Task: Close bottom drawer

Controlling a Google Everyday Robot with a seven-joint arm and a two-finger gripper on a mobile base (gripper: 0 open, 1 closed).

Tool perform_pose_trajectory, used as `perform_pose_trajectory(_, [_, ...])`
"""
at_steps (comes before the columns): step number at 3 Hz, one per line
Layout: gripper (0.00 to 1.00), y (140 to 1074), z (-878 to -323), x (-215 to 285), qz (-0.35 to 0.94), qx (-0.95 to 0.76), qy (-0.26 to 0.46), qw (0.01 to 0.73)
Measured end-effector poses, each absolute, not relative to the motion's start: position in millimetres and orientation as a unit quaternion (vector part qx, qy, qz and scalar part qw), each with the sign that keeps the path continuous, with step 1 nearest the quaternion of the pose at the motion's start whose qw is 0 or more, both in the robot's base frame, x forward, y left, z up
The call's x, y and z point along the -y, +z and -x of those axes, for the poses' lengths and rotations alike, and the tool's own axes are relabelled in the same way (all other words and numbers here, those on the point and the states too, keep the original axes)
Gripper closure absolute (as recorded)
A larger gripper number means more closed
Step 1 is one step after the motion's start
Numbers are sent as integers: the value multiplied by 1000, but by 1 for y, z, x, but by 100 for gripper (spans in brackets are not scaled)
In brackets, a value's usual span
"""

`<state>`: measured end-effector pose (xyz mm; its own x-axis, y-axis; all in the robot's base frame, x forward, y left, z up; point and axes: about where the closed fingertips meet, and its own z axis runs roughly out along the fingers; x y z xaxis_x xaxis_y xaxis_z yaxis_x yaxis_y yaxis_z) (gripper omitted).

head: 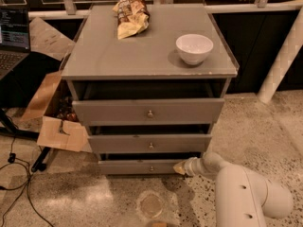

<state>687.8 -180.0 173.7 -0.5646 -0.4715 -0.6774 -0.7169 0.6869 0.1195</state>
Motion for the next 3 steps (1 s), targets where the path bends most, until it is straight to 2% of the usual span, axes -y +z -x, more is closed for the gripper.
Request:
perform_pose_trajectory(1, [51,174,-697,184,341,-864,190,318])
perform_pose_trajectory(2, [28,170,-705,188,333,-867,190,319])
perform_pose_trajectory(3, [4,156,-682,192,318,-872,208,308])
